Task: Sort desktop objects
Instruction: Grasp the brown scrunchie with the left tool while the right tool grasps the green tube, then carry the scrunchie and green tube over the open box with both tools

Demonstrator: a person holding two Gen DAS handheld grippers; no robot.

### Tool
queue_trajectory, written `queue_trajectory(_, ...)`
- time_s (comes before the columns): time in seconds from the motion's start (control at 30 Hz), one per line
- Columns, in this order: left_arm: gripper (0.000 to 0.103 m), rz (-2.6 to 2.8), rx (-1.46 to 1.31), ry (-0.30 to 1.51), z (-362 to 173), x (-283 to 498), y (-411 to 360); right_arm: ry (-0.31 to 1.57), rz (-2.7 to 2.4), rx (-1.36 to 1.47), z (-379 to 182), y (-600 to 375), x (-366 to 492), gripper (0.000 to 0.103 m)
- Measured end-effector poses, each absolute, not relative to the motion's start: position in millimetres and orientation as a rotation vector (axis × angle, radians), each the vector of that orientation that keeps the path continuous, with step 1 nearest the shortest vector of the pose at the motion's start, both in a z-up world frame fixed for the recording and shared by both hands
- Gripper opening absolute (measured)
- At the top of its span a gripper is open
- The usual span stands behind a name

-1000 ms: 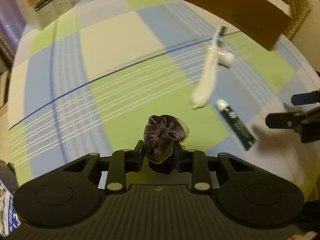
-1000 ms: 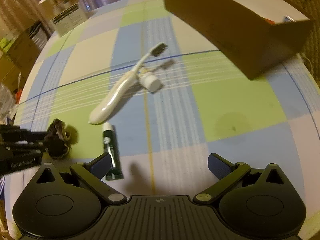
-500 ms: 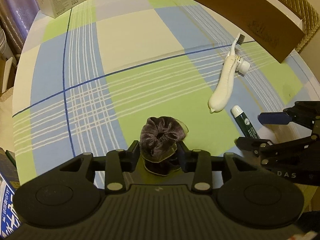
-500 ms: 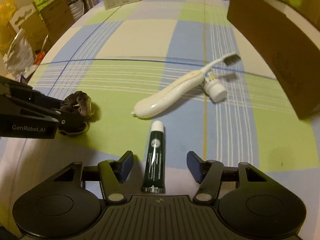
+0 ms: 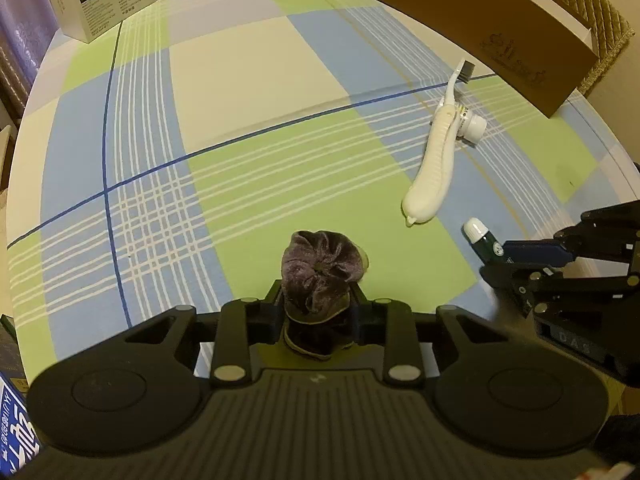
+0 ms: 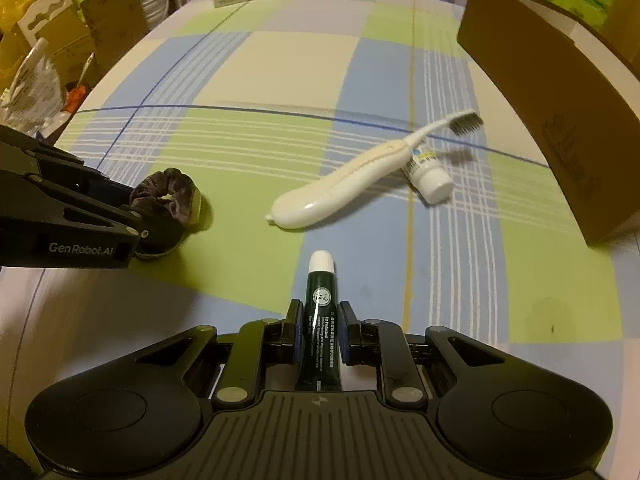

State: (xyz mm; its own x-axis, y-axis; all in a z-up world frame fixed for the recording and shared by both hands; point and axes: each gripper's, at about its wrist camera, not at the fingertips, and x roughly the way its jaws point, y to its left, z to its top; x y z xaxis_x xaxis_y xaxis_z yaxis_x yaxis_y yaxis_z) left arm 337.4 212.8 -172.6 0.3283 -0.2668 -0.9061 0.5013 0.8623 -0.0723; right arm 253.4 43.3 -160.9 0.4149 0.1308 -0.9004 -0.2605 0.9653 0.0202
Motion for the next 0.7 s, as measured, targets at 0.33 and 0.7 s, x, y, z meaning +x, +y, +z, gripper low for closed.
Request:
queue_trajectory(0.33,0.022,-0.505,0.235,1.132,-164,329,209,1.152,0.267,-0.039,-156,24,251,0.014)
queue_trajectory(0.7,0.022,-0.579,0.212,1.063,-121,314,166,1.123,0.283,0.090,-120,-37,247,0.014)
